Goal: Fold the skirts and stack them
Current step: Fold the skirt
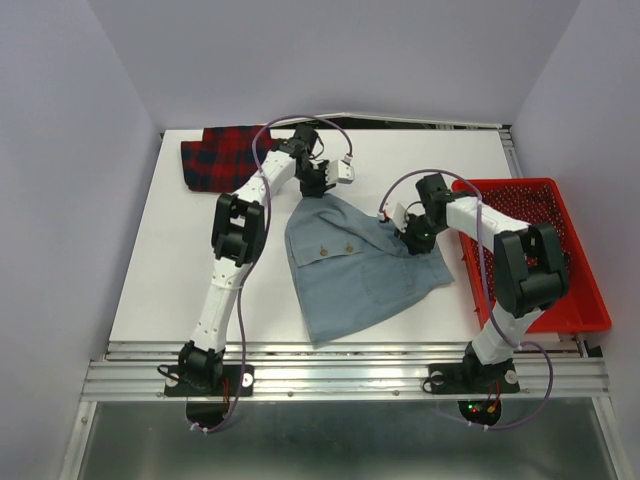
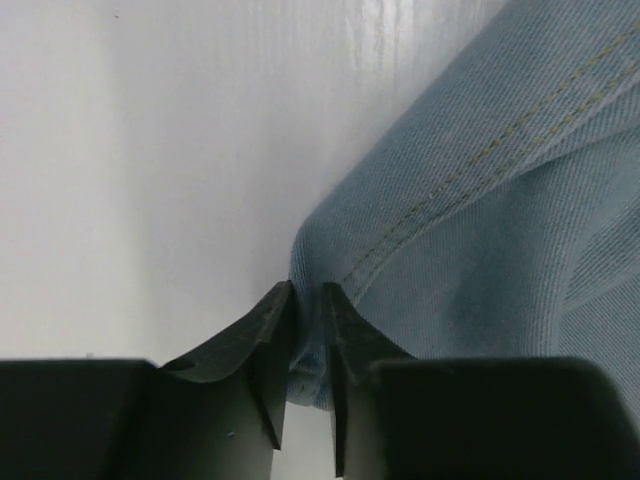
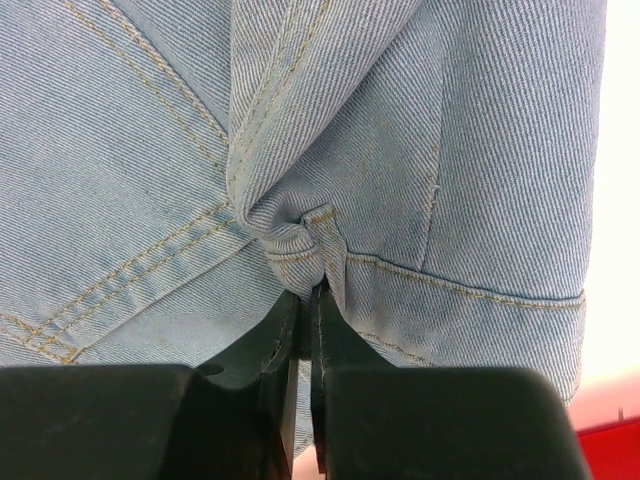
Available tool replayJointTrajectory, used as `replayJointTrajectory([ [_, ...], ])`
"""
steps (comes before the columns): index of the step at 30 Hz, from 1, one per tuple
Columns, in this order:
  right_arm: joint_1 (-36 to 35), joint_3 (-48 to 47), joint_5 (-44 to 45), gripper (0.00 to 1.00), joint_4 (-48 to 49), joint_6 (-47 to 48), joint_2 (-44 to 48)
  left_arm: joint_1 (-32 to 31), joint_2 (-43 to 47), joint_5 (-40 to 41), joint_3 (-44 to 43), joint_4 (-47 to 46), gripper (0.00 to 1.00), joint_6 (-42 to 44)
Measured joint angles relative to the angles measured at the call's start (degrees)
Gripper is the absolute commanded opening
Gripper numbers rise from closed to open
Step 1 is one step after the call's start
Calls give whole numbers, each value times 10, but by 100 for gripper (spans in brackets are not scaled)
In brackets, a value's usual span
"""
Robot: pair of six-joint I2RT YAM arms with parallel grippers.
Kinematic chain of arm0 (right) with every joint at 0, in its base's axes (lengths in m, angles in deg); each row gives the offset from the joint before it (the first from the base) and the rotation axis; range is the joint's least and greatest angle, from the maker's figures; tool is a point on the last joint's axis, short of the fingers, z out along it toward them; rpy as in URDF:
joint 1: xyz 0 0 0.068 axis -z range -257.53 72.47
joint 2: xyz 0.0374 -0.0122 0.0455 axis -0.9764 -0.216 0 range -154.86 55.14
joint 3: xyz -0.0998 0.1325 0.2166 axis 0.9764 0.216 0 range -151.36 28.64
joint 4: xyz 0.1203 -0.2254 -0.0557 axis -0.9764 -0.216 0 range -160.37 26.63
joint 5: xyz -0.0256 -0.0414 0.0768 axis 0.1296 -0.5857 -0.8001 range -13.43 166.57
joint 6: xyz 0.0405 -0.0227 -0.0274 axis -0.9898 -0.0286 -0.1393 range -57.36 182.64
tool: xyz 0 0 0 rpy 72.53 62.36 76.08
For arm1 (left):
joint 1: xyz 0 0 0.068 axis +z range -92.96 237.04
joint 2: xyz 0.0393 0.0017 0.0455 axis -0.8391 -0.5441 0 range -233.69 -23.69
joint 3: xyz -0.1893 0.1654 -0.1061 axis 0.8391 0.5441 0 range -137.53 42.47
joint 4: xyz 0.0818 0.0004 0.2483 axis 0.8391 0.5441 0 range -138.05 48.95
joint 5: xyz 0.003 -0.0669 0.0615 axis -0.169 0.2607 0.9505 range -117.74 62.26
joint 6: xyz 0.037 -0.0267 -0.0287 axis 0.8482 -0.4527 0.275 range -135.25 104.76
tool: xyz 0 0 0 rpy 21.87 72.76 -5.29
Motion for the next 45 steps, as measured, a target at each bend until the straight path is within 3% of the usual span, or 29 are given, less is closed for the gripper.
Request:
replayJointTrajectory([
  [4, 0, -17, 3, 1, -8, -3, -12, -2, 0, 7, 0, 12, 0, 8],
  [9, 0, -62, 18, 1, -13, -27, -35, 3, 9, 32, 10, -5, 0, -13],
  [14, 3, -195, 38, 1, -18, -66, -82, 31, 48, 76, 28, -27, 0, -41],
  [21, 15, -348, 60, 1, 1, -75, -112, 64, 197, 115, 73, -53, 0, -62],
  [26, 16, -380, 79, 1, 10, -64, -118, 55, 304, 118, 115, -68, 0, -91],
  [31, 17, -341, 86, 1, 23, -42, -109, 29, 405, 116, 254, -84, 0, -135],
  [41, 23, -76, 51, 1, 54, 5, 29, -81, 591, 119, 685, -173, 0, -221],
  [45, 22, 16, 40, 1, 70, 7, 57, -127, 615, 122, 776, -199, 0, -256],
])
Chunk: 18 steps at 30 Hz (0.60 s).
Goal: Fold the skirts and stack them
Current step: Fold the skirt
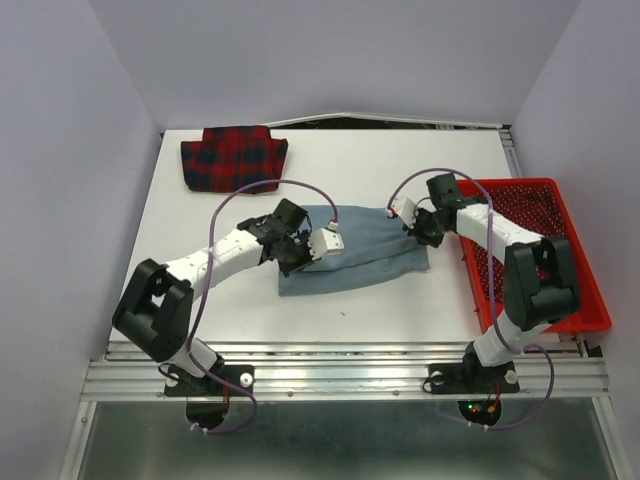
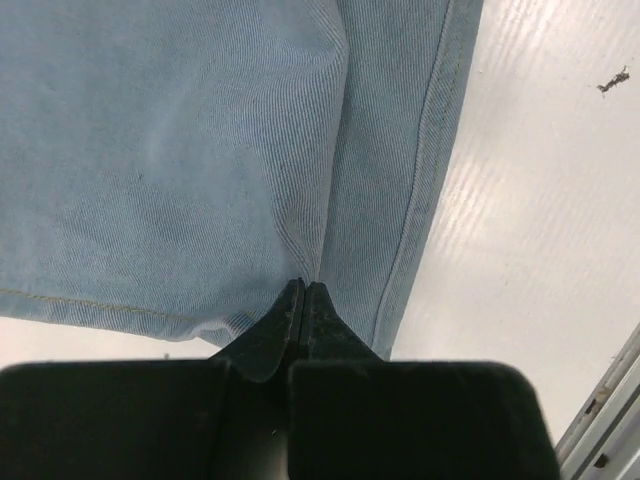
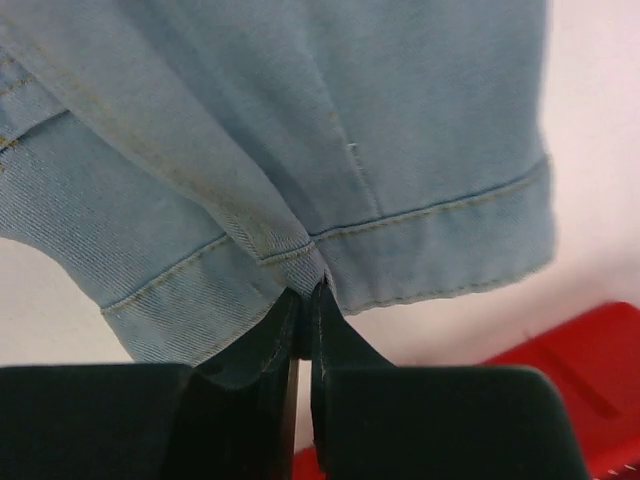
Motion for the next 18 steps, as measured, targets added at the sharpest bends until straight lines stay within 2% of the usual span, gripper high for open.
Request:
replayJointTrajectory([
  [2, -6, 33, 0, 1, 12, -1, 0, -7, -9, 3, 18, -15, 0, -14],
  [3, -8, 43, 0, 6, 14, -3, 0, -8, -16, 5, 21, -21, 0, -19],
  [4, -10, 47, 0, 15, 16, -3, 0, -7, -26, 8, 22, -29, 7, -24],
  [5, -12, 47, 0, 31, 18, -5, 0, -7, -36, 10, 22, -36, 17, -27],
  [6, -13, 47, 0, 59, 21, -10, 1, -7, -44, 11, 22, -41, 33, -28],
  [9, -14, 42, -3, 62, 16, -29, 9, -5, -49, 8, 22, -40, 47, -36],
  [15, -15, 25, -5, 68, 1, -72, 70, -5, 24, -17, 11, -6, 47, -27],
  [17, -15, 9, -8, 65, -10, -99, 102, -5, 51, -21, -5, 10, 47, -22],
  [18, -15, 1, -9, 55, -15, -113, 110, -5, 61, -21, -11, 14, 47, -22],
])
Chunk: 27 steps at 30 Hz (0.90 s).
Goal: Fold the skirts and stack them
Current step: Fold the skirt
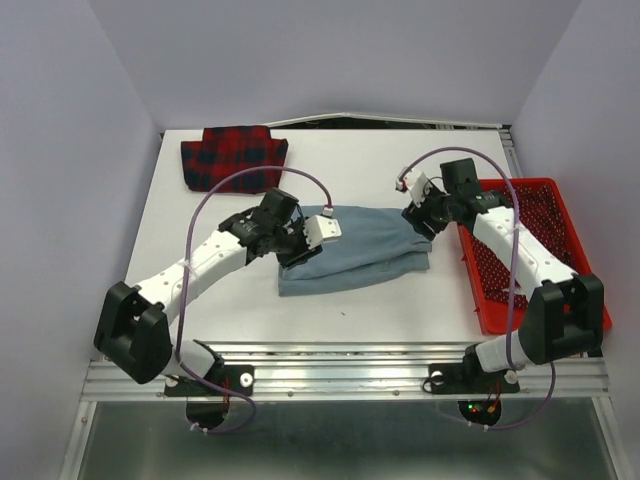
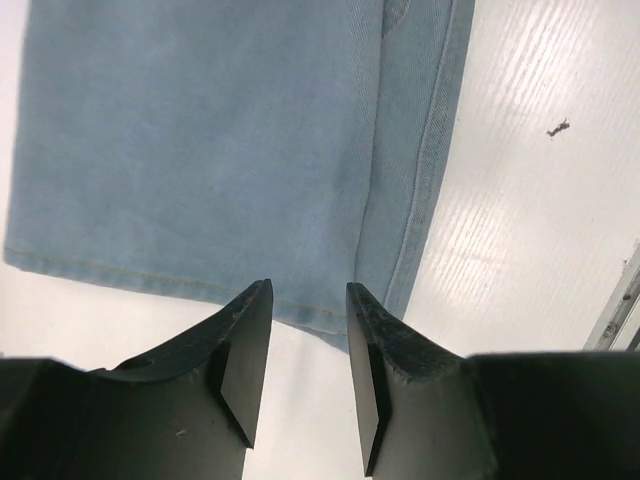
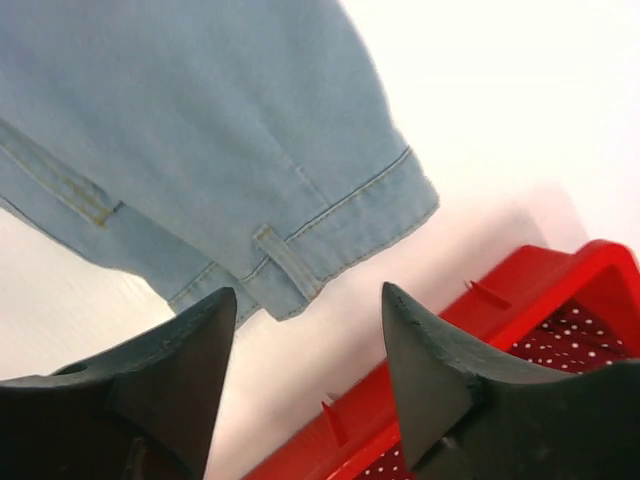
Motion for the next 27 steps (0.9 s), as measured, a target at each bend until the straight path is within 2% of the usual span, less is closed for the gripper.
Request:
replayJointTrajectory([
  [2, 0, -19, -2, 42, -6, -37, 11, 0, 10, 0, -8, 2, 47, 0],
  [3, 0, -31, -4, 28, -11, -78, 12, -1, 10, 2, -9, 1, 47, -1],
  [4, 0, -34, -6, 25, -12, -101, 11, -2, 10, 4, -9, 1, 47, -2],
  [11, 0, -35, -61, 15, -45, -291, -33, -19, -34, 50, 12, -42, 46, -40],
  [17, 0, -27, -63, 12, -48, -365, -126, -21, -58, 88, 38, -89, 46, -79],
  [24, 0, -19, -25, 11, -28, -399, -207, -21, -121, 106, 62, -121, 25, -83],
  [27, 0, -47, -25, 9, -29, -406, -231, -21, -138, 101, 62, -120, 23, -82],
])
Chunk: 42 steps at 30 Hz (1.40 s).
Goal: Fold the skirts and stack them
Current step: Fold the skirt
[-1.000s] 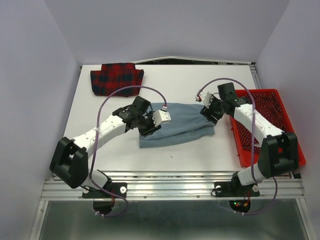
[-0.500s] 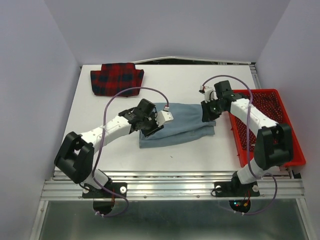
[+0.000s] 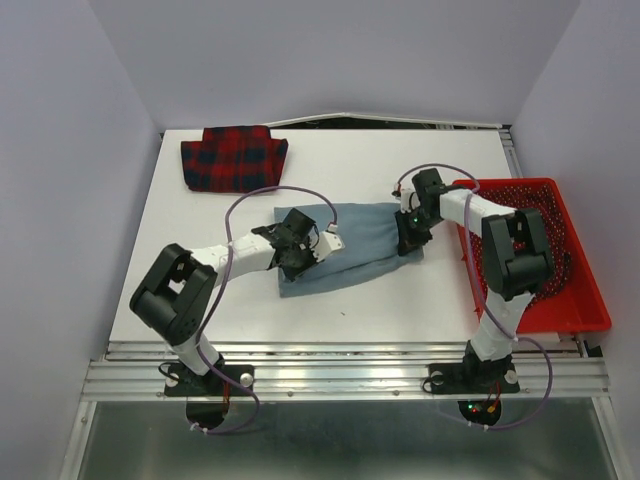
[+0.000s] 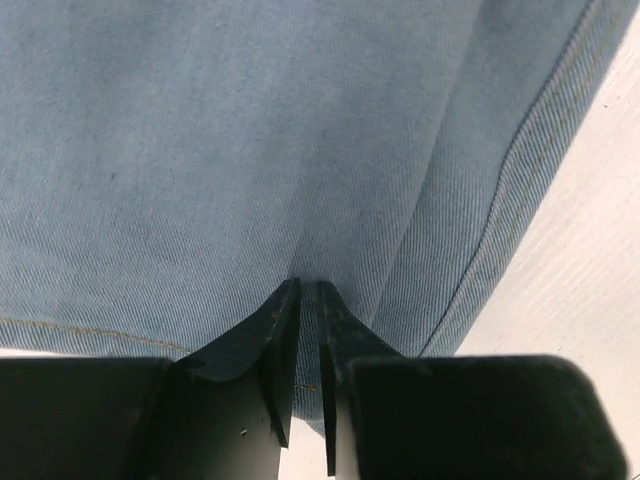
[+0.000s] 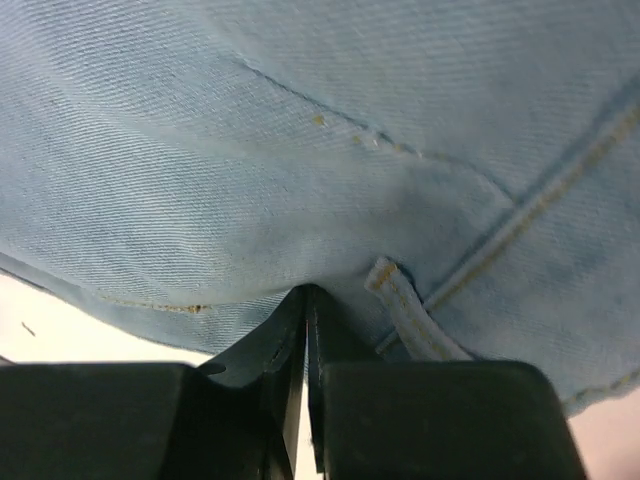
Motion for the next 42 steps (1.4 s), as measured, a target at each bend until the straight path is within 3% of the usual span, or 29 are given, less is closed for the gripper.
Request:
replayJointTrajectory([
  [5, -2, -104, -4, 9, 2, -4, -73, 0, 10, -8, 14, -2, 24, 2],
  [9, -7, -172, -10, 20, 19, -10, -113, 0, 33, -23, 23, 24, 43, -2],
  [14, -11, -187, -10, 33, 17, -43, -83, -1, 68, -31, -24, 85, 50, -29],
  [24, 44, -31, -25, 16, 120, -248, 143, -30, 26, -16, -252, -2, 49, -126],
  [30, 60, 92, -24, 7, 216, -362, 113, -41, -109, -12, -298, -71, 48, -162],
  [35, 57, 123, -22, 1, 279, -407, 85, -45, -212, -14, -344, -91, 47, -174],
  [42, 57, 132, -31, 1, 353, -429, 80, -45, -250, -20, -376, -106, 48, -179],
])
